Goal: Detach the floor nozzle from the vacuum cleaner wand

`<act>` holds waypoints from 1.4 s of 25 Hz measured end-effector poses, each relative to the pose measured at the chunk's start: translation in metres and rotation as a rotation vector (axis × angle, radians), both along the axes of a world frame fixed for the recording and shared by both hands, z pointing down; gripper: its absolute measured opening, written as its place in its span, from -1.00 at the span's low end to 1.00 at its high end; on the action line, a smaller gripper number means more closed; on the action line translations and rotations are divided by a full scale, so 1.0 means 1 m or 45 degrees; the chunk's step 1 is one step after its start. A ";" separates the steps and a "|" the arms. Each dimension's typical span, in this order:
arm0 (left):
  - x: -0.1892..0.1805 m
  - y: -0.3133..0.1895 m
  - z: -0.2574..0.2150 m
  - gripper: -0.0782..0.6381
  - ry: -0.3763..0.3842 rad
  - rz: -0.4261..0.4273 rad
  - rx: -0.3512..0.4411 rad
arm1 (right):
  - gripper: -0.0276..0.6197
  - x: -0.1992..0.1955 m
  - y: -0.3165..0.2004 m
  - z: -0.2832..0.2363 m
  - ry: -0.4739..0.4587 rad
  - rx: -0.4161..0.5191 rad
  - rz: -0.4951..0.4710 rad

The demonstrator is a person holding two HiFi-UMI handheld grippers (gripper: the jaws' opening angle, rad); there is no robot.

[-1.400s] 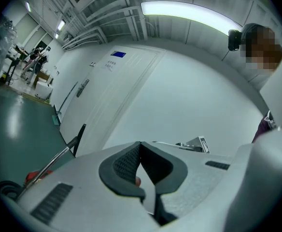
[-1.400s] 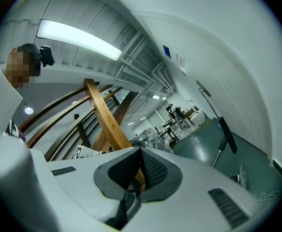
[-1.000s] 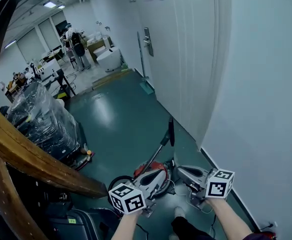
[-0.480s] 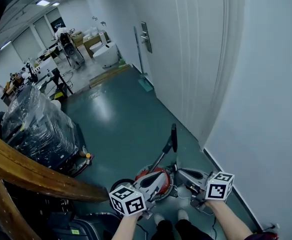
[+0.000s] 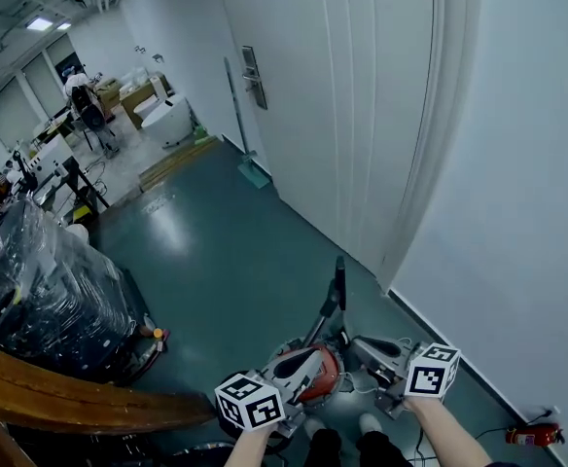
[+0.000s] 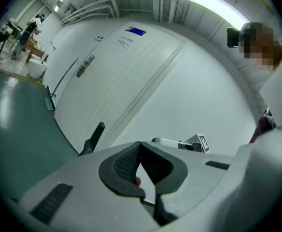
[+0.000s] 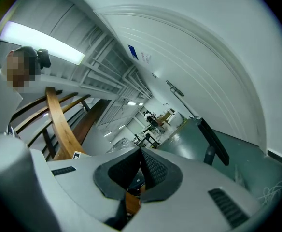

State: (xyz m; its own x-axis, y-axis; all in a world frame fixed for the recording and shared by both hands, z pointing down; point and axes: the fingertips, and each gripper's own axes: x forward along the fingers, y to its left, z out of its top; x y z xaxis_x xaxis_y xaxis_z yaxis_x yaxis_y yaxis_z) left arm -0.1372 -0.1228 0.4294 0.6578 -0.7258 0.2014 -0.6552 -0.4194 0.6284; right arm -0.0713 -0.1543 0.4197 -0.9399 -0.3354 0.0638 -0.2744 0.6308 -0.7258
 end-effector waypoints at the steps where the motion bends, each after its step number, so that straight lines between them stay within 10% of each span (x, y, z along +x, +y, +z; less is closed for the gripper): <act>1: -0.005 -0.001 0.004 -0.77 0.000 0.014 -0.006 | -0.86 -0.002 -0.002 0.002 0.001 -0.002 0.020; 20: -0.023 -0.066 0.119 -0.77 0.078 0.101 -0.066 | -0.86 -0.016 -0.073 0.118 0.028 -0.101 0.105; 35: -0.043 -0.110 0.262 -0.52 -0.107 0.290 -0.108 | -0.85 -0.027 -0.111 0.242 0.025 -0.207 0.142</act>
State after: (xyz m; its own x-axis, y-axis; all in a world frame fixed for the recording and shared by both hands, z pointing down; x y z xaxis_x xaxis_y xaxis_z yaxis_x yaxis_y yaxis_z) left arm -0.1797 -0.2328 0.6911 0.7806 -0.5393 0.3158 -0.6013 -0.5102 0.6149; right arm -0.0984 -0.2656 0.6613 -0.8955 -0.4212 0.1435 -0.3511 0.4707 -0.8095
